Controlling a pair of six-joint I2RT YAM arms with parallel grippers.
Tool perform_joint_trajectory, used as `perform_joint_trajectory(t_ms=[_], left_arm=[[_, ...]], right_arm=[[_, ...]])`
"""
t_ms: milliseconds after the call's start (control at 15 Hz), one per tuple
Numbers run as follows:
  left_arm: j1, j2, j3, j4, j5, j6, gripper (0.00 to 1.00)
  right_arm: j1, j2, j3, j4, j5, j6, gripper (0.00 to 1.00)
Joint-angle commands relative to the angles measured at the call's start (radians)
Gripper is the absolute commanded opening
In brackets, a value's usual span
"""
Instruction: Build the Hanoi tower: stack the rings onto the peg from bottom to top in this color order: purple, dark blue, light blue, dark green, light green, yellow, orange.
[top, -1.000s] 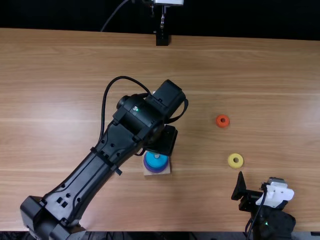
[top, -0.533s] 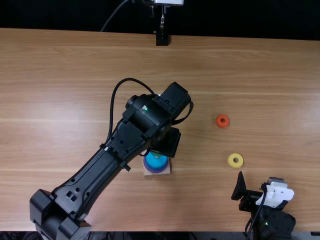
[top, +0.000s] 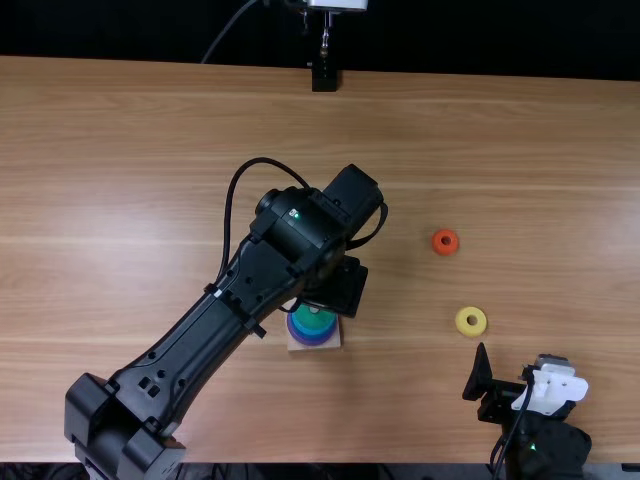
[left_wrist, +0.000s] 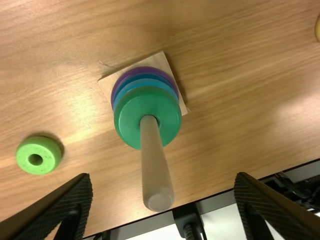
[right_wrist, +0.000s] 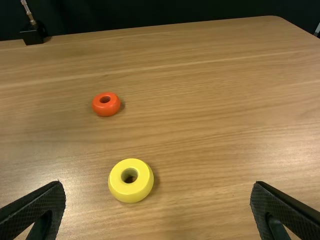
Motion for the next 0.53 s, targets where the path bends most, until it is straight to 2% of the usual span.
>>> perform_joint_trajectory(t_ms=[0, 333, 400, 467], left_arm=[[0.003, 0.009, 0.033, -0.002, 0.022, -0.010, 1.00], [0.069, 0.004, 0.062, 0.004, 0.022, -0.005, 1.00], [0.095, 0.003, 0.055, 0.039, 0.024, -0.001, 1.00], [0.125, 0.000, 0.052, 0.118, 0.036, 0.004, 1.00]], right_arm=[[-0.008, -0.012, -0.107, -0.059, 0.012, -0.001, 1.00], [-0.008, -0.012, -0.106, -0.059, 0.012, -0.001, 1.00], [-0.008, -0.012, -0.107, -0.059, 0.012, -0.001, 1.00], [-0.008, -0.012, -0.107, -0.059, 0.012, -0.001, 1.00]])
